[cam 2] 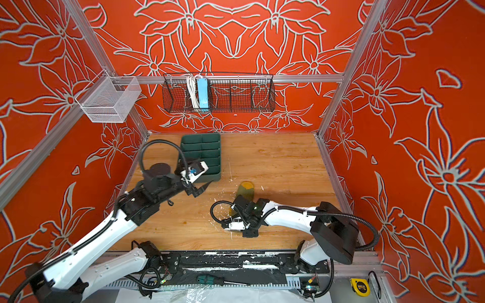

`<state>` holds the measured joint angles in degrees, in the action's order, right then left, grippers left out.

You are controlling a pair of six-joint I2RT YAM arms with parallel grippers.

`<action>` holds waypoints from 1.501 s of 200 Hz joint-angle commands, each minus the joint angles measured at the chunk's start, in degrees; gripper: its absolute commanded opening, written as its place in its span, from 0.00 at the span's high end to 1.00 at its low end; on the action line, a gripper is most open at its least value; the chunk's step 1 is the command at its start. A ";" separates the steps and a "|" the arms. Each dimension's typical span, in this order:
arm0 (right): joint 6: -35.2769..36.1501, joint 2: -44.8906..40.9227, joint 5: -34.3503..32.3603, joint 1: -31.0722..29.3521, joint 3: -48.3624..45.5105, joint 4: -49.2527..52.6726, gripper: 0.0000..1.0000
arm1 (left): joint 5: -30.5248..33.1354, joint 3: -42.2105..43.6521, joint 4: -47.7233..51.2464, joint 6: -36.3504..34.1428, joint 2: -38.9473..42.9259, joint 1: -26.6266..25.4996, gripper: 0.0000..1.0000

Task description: Roll the socks

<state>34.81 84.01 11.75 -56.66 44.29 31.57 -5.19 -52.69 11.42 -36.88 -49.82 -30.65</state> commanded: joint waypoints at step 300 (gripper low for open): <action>0.69 22.28 10.11 11.40 12.84 10.64 1.00 | 23.20 21.46 -26.35 5.46 -39.96 -40.98 0.60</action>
<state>34.24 103.09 30.81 -45.56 60.27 46.46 16.88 -30.68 -14.59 -33.17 -86.83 -71.48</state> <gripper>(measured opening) 0.122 0.436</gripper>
